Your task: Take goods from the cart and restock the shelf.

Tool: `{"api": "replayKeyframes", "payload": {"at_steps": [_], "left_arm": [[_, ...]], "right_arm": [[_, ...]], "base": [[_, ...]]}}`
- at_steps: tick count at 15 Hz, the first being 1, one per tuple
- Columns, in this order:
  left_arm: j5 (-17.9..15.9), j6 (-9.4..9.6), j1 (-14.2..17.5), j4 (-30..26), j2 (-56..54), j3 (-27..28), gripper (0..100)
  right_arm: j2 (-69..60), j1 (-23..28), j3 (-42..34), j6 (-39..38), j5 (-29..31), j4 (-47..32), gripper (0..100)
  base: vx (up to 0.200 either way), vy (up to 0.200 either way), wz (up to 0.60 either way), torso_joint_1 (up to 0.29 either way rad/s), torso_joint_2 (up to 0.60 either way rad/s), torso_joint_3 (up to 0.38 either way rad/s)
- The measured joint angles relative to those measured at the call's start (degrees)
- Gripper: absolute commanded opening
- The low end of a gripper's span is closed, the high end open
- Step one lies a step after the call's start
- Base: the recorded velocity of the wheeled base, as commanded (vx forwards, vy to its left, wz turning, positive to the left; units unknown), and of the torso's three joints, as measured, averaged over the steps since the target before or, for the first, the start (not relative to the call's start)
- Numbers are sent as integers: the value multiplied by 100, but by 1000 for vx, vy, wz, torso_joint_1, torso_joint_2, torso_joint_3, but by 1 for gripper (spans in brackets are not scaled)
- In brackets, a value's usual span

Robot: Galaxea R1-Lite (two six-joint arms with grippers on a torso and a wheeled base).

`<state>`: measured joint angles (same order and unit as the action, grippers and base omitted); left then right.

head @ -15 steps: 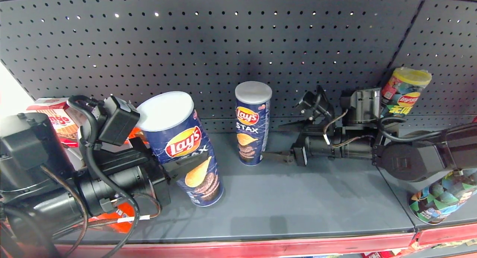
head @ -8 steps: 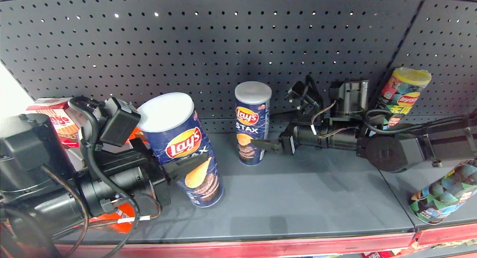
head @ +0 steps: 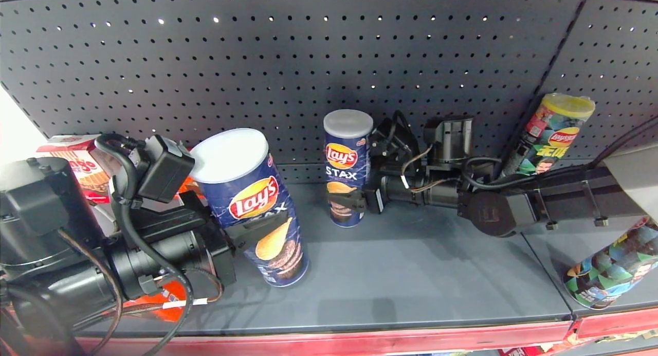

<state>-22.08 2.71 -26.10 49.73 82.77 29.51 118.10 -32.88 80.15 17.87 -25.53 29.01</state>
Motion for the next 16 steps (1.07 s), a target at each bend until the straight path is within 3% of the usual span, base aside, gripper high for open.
{"api": "replayKeyframes", "payload": {"at_steps": [10, 16], "left_arm": [[-1, -4, 15, 0, -22, -39, 0], [-55, -6, 235, -57, -127, -71, 0]], "right_arm": [[9, -66, -240, -129, -28, 166, 0], [-1273, -135, -1613, -112, -1026, 356, 0]], "base": [[0, 0, 0, 0, 0, 0], [0, 0, 0, 0, 0, 0]]}}
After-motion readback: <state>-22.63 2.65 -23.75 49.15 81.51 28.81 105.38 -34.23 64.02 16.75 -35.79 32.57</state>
